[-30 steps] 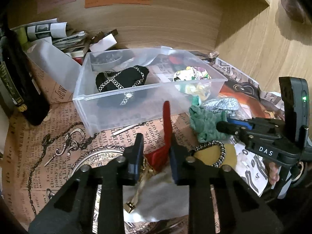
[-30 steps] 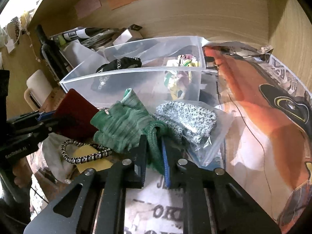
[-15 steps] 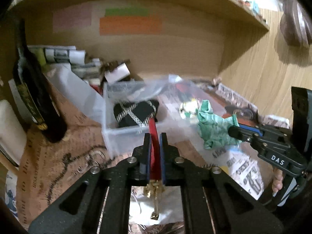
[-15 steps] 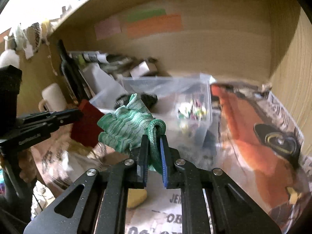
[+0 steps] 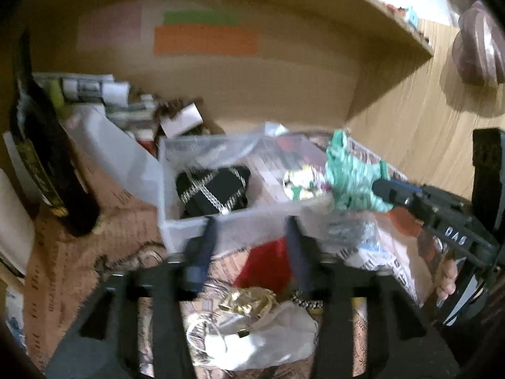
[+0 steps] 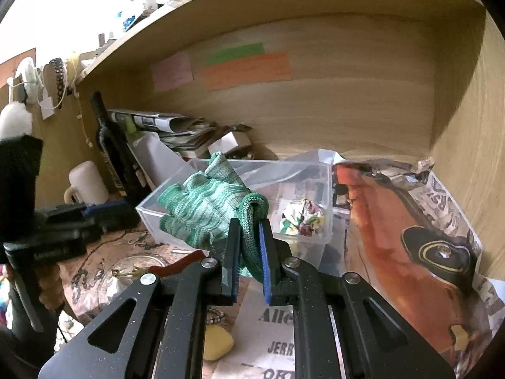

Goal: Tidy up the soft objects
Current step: 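Lift the red square and green glove and carry both toward the clear box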

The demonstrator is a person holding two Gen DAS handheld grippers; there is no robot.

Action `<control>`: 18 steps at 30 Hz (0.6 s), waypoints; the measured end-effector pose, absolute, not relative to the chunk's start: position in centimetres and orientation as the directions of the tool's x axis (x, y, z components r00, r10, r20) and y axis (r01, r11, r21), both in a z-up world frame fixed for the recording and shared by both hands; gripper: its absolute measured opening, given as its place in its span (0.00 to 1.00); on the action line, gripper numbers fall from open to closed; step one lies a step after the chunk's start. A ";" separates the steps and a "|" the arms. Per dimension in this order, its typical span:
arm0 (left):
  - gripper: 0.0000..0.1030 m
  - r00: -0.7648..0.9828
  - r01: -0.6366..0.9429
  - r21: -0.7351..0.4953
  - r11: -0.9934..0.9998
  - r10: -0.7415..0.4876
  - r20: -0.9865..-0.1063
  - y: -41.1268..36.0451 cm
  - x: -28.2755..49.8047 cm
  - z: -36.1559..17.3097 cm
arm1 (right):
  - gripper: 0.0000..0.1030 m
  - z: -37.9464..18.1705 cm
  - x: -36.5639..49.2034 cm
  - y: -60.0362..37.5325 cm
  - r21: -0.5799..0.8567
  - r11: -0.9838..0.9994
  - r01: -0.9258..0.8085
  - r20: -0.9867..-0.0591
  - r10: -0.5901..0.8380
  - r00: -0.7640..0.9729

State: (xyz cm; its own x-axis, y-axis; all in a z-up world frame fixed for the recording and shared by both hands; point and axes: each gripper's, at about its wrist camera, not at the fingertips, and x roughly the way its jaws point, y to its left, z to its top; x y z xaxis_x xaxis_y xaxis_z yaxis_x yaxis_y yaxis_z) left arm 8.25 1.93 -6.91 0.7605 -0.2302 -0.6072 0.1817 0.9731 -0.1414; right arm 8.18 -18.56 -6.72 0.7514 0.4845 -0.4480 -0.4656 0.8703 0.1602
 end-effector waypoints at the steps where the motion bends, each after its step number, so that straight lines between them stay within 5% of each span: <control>1: 0.59 0.748 0.193 -0.137 0.972 -0.236 -0.620 1.6 8.5 -7.5 | 0.10 -6.8 8.3 -18.8 0.169 0.871 -0.461 -0.450 0.485 0.750; 8: 0.60 0.616 0.229 -0.127 0.965 -0.245 -0.748 0.9 10.0 -11.7 | 0.10 -7.2 8.4 -19.3 0.176 0.876 -0.450 -0.465 0.477 0.746; 18: 0.60 0.563 0.170 -0.135 0.976 -0.209 -0.800 2.1 11.0 -15.1 | 0.10 -8.0 9.1 -19.1 0.189 0.875 -0.445 -0.489 0.477 0.730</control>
